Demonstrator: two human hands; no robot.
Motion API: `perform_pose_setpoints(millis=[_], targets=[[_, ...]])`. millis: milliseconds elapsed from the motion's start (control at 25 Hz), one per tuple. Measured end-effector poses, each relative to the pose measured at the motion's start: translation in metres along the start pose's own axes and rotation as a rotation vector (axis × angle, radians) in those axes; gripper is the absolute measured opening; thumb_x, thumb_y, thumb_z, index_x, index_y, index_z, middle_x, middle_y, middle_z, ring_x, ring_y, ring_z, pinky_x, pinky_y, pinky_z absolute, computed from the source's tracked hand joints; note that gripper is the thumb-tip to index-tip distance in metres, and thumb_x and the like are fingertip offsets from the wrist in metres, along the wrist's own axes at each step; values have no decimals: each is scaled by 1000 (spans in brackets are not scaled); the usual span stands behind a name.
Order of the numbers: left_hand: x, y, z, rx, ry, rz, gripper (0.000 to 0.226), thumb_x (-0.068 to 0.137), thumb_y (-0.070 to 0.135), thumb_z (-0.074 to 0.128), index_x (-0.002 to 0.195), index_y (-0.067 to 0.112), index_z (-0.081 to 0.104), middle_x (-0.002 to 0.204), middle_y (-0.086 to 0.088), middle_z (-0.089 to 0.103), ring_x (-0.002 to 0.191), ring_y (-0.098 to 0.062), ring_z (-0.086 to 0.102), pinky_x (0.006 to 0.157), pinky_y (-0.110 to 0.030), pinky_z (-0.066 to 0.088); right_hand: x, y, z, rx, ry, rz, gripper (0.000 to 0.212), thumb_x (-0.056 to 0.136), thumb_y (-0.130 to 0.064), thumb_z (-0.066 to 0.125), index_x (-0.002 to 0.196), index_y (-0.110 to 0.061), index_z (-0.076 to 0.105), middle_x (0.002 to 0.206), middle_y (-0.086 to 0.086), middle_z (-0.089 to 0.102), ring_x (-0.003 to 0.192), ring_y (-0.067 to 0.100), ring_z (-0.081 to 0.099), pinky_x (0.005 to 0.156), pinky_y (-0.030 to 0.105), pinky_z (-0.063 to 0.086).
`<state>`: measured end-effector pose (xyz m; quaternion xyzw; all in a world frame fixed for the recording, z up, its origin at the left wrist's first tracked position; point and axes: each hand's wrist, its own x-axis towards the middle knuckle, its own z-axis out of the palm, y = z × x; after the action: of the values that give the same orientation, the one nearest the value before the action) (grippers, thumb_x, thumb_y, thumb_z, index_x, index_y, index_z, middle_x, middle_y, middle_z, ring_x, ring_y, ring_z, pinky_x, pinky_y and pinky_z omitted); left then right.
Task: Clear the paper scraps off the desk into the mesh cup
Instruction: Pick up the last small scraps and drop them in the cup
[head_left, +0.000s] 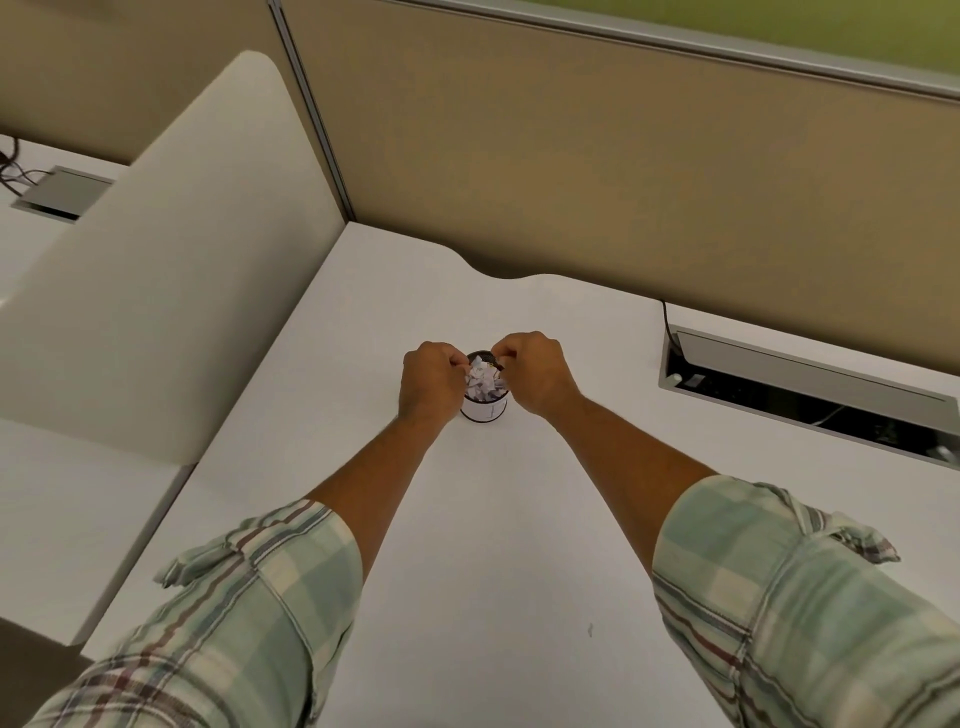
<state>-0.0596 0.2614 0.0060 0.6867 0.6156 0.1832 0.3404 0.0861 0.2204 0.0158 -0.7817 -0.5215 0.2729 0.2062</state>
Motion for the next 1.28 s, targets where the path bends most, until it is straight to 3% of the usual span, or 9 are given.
perform_pose_setpoints(millis=[160,280,360,480,600,760,920,1080,1280], targets=[[-3,2,-4,-12,31,28,14,86,1,69,86,9,80,88,-6,79,75,-16,69,74,-27,59,-5,3,-11,112,71,16,16,85,2,70,84,-14,74,83,1,73,77,17,68,72,28,60],[-11,6,-5,-36,46,68,3,85,9,76,84,10,78,82,-3,77,73,-17,70,70,-26,60,-13,5,-17,150,94,24,17,82,-8,80,78,-19,68,71,-9,64,64,7,61,58,15,46],[-20,8,-3,-74,47,118,5,86,16,77,84,11,77,80,-1,75,71,-14,68,65,-16,52,-23,11,-19,212,96,36,11,85,-10,77,80,-18,71,71,-9,66,66,9,64,62,21,51],[-45,7,6,-134,3,183,9,87,22,75,85,13,77,80,2,75,71,-9,67,68,-12,52,-50,31,-21,323,89,99,2,87,-11,74,88,-13,75,81,-1,73,78,20,71,75,34,61],[-80,-3,25,-153,-78,229,10,86,23,76,83,14,76,73,5,73,65,-4,65,63,-4,46,-91,64,-15,388,99,161,2,85,-13,76,86,-15,77,80,-4,74,75,14,70,75,31,60],[-131,-23,58,-127,-226,182,7,84,23,77,81,18,76,75,10,73,69,-3,67,62,-5,47,-155,117,1,364,64,255,2,84,-17,78,85,-18,77,81,-11,74,75,3,67,73,21,54],[-183,-46,86,-29,-385,150,6,83,21,79,88,19,77,82,10,72,71,0,62,70,-12,48,-215,163,19,285,18,343,4,84,-16,76,82,-20,76,82,-12,74,78,0,65,72,18,48],[-217,-68,97,32,-416,107,6,85,17,77,91,17,76,88,6,72,74,-3,62,73,-17,49,-262,189,39,211,-79,404,8,85,-15,73,82,-22,75,85,-9,73,81,9,67,69,20,51],[-252,-94,103,255,-493,175,30,86,26,77,114,18,70,115,2,63,110,-16,59,98,-29,50,-287,193,63,87,-193,415,14,81,-26,78,93,-23,72,87,-10,67,82,12,64,70,28,52]])
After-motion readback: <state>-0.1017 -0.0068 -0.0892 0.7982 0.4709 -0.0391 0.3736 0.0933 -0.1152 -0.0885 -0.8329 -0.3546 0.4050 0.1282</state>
